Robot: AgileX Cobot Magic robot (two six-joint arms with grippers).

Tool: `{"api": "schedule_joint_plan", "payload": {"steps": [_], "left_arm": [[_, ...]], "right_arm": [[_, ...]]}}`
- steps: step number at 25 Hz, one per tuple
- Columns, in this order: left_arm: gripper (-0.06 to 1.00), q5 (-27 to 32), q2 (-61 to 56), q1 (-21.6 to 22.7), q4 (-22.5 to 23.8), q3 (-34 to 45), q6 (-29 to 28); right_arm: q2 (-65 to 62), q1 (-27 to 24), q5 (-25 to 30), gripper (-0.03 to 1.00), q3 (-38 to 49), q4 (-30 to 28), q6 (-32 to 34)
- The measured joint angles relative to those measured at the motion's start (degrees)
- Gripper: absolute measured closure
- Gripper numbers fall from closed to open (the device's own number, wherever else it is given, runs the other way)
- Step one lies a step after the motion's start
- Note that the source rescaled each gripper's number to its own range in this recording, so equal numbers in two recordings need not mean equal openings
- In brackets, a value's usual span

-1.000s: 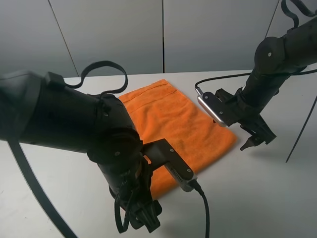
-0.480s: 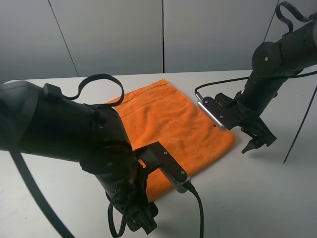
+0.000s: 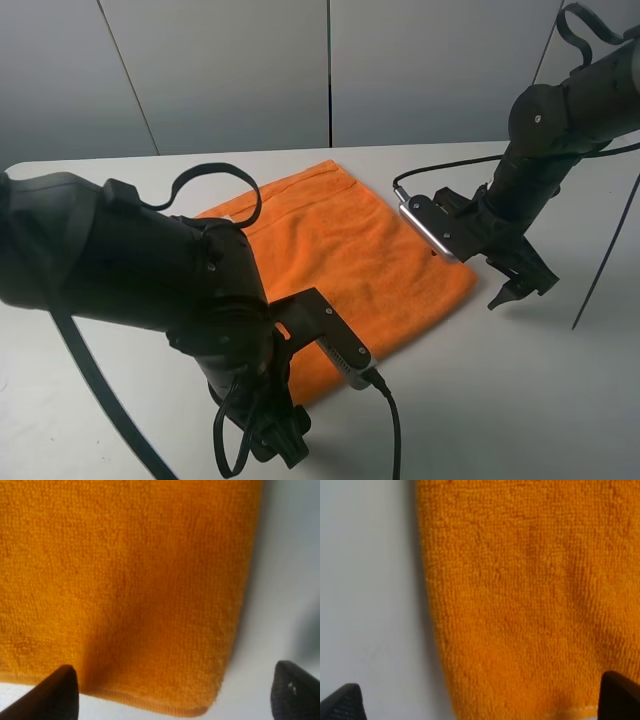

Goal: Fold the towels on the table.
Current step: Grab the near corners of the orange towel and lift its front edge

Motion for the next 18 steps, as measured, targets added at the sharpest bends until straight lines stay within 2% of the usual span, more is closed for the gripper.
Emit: {"api": "schedule_joint_plan", "payload": {"steps": [18], "left_arm": [[-0.05, -0.37, 1.85, 0.0, 0.91, -0.11, -1.1]], "right_arm": [[3.36, 0.0, 0.0, -0.03, -0.02, -0.26, 0.13]]}}
